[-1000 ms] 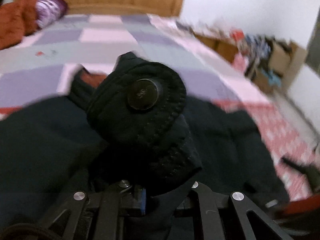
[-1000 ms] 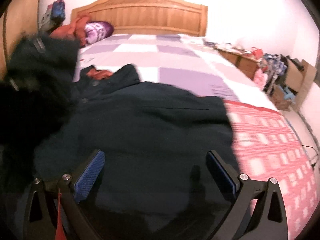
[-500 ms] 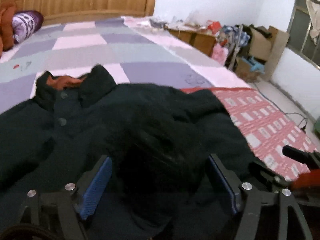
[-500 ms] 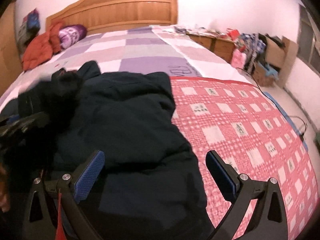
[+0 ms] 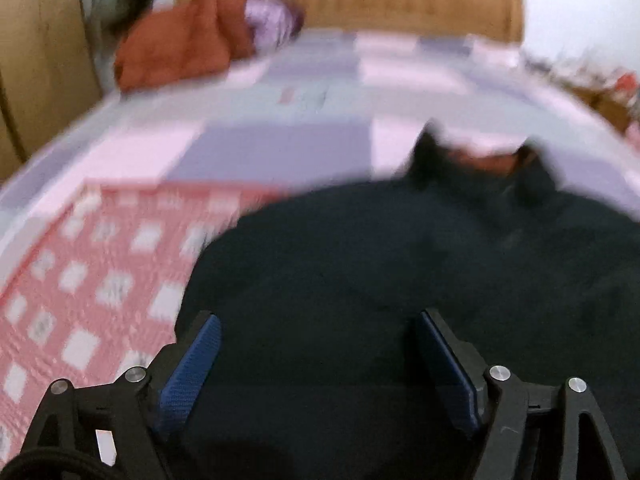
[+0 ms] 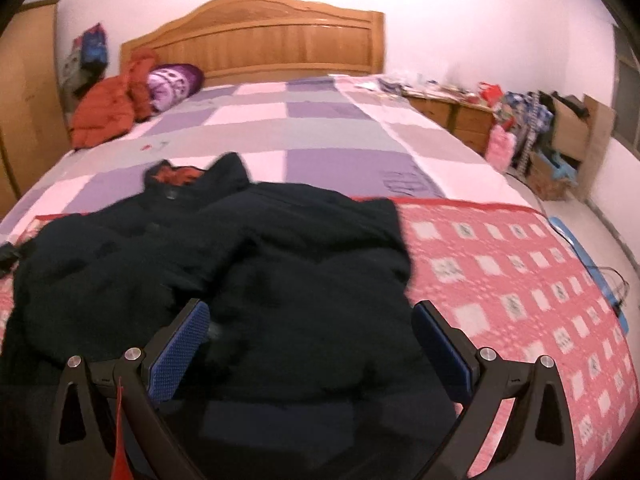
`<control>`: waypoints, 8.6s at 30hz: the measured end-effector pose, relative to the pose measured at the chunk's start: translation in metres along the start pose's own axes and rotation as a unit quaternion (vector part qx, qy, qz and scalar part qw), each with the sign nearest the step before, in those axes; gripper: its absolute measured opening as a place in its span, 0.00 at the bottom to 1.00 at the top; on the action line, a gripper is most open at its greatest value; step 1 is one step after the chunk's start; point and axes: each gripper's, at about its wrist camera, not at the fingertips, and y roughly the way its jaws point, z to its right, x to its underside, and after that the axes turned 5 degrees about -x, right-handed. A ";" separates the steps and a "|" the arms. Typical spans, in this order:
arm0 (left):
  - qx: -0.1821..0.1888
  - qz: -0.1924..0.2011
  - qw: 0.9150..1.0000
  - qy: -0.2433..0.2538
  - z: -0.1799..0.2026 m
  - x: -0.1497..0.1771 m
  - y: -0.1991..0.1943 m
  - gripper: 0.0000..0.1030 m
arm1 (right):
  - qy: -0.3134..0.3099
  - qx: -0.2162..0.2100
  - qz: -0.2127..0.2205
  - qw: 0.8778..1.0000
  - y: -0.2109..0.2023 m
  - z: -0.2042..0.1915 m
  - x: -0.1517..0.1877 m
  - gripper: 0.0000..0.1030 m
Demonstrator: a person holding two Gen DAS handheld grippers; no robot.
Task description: Fold large clothes
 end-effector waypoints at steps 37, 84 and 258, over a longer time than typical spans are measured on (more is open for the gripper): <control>0.001 0.061 0.997 -0.050 -0.004 0.057 0.006 1.00 | -0.081 0.088 -0.013 0.993 0.073 -0.069 -0.006 0.98; 0.012 -0.078 0.997 0.003 -0.022 -0.039 0.138 1.00 | -0.003 0.009 -0.059 0.998 0.129 -0.003 0.027 1.00; -0.063 -0.090 0.994 0.024 -0.202 0.324 -0.216 1.00 | 0.112 0.176 -0.144 0.967 -0.315 0.110 0.333 1.00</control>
